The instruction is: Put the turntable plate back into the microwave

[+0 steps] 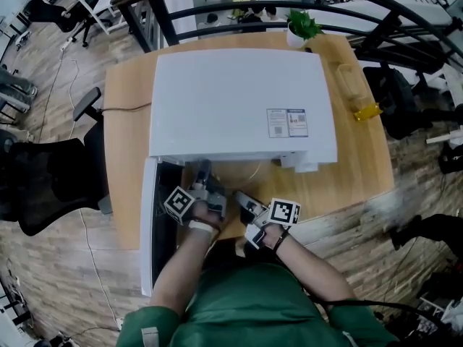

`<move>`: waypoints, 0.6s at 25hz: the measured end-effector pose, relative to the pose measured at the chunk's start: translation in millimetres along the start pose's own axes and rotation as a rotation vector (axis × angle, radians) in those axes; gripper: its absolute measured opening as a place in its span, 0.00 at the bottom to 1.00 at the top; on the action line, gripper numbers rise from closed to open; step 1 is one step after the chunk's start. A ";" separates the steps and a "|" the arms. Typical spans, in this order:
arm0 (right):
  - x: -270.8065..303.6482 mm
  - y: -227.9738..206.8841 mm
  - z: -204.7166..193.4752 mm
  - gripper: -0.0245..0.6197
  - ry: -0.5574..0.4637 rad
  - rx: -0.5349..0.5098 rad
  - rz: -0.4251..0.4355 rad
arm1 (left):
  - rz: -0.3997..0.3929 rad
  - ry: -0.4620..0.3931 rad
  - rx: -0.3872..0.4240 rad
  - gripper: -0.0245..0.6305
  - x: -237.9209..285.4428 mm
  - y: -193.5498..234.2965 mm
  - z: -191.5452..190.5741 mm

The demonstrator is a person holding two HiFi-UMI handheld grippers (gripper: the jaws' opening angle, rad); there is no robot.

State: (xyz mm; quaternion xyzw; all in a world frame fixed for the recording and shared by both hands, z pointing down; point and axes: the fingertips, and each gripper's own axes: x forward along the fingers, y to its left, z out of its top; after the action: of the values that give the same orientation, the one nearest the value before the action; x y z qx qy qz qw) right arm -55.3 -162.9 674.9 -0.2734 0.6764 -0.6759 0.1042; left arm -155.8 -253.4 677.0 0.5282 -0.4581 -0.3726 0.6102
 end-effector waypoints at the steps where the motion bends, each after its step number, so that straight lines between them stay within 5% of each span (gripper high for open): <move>1: 0.4 0.6 2.4 0.11 -0.012 0.010 0.011 | 0.008 0.014 0.022 0.10 0.1 0.8 -1.1; 8: 3.5 -7.7 14.4 0.10 -0.051 0.043 -0.009 | -0.009 0.110 0.068 0.27 -14.2 -4.1 -22.6; 15: 16.3 -5.2 33.6 0.10 -0.095 0.080 0.014 | 0.019 0.157 0.119 0.26 -35.2 -3.9 -36.9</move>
State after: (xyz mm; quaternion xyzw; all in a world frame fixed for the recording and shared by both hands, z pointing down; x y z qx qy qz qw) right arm -50.5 -199.7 681.5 -0.2958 0.6450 -0.6881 0.1518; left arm -131.2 -209.9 666.5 0.5867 -0.4351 -0.2961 0.6154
